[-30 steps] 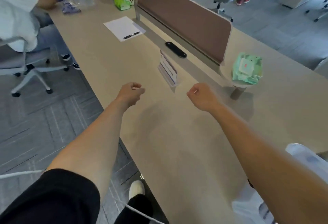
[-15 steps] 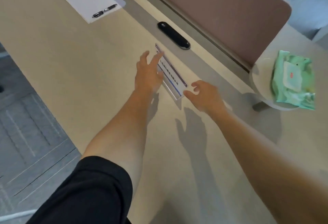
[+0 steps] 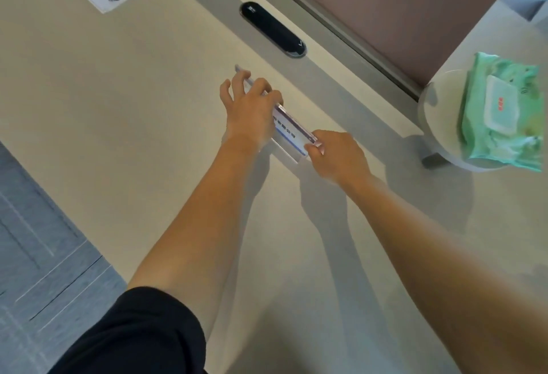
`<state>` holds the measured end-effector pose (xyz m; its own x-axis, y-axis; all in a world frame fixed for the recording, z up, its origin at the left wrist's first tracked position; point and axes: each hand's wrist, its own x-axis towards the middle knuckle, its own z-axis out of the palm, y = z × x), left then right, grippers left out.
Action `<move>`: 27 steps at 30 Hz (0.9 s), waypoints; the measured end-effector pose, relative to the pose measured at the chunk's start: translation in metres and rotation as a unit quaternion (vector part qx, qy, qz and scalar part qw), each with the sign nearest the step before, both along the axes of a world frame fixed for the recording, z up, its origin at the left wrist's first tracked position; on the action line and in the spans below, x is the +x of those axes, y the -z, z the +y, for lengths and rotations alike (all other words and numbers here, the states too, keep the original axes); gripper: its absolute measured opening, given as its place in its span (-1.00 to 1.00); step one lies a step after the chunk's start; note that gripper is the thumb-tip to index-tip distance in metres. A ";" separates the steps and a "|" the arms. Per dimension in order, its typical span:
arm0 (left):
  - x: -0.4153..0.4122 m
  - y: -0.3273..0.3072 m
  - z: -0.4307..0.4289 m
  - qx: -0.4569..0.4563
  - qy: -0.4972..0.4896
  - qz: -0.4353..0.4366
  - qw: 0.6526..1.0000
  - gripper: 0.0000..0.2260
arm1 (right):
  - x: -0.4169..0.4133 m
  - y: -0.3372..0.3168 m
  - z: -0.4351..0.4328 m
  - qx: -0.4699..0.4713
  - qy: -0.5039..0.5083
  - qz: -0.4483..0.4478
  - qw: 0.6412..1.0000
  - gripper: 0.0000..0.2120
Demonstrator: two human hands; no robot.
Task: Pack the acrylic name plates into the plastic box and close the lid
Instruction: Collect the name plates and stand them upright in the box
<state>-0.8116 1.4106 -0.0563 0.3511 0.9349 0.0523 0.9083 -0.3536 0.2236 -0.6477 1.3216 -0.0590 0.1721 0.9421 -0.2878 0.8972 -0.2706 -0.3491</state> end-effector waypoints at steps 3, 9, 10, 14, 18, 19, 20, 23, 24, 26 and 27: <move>0.006 -0.006 -0.030 -0.025 0.013 0.021 0.999 -0.79 | 0.029 -0.005 -0.033 -0.018 -0.004 -0.026 0.999 -0.78; 0.038 -0.016 -0.134 -0.057 0.108 0.102 0.987 -0.77 | 0.091 -0.024 -0.127 -0.087 0.010 -0.026 0.996 -0.84; 0.043 -0.017 -0.148 -0.074 0.117 0.099 0.985 -0.76 | 0.095 -0.026 -0.140 -0.088 0.013 -0.019 0.996 -0.81; 0.061 -0.021 -0.218 -0.078 0.172 0.096 0.977 -0.75 | 0.117 -0.037 -0.205 -0.089 0.012 -0.008 0.996 -0.79; 0.066 -0.035 -0.277 -0.043 0.195 0.054 0.978 -0.72 | 0.142 -0.069 -0.250 -0.054 -0.020 -0.003 0.998 -0.69; 0.069 -0.042 -0.289 -0.027 0.196 0.029 0.980 -0.71 | 0.146 -0.084 -0.261 -0.034 -0.026 0.000 0.999 -0.68; 0.072 -0.051 -0.302 -0.004 0.201 0.002 0.980 -0.70 | 0.150 -0.099 -0.273 -0.004 -0.027 0.003 1.000 -0.66; 0.088 -0.083 -0.341 0.058 0.183 -0.054 0.980 -0.72 | 0.161 -0.141 -0.312 0.101 0.004 0.040 0.994 -0.71; 0.093 -0.094 -0.354 0.066 0.170 -0.065 0.981 -0.75 | 0.163 -0.152 -0.326 0.121 0.022 0.071 0.990 -0.71; 0.103 -0.114 -0.378 0.071 0.144 -0.092 0.983 -0.76 | 0.163 -0.169 -0.352 0.137 0.067 0.138 0.979 -0.66; 0.108 -0.124 -0.390 0.076 0.139 -0.107 0.981 -0.74 | 0.163 -0.177 -0.365 0.146 0.083 0.162 0.972 -0.63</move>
<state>-0.7041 1.0207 0.0677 0.5576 0.7798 0.2847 0.7095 -0.6257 0.3242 -0.4842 0.9569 0.1176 0.2733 0.9588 -0.0771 0.6796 -0.2492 -0.6900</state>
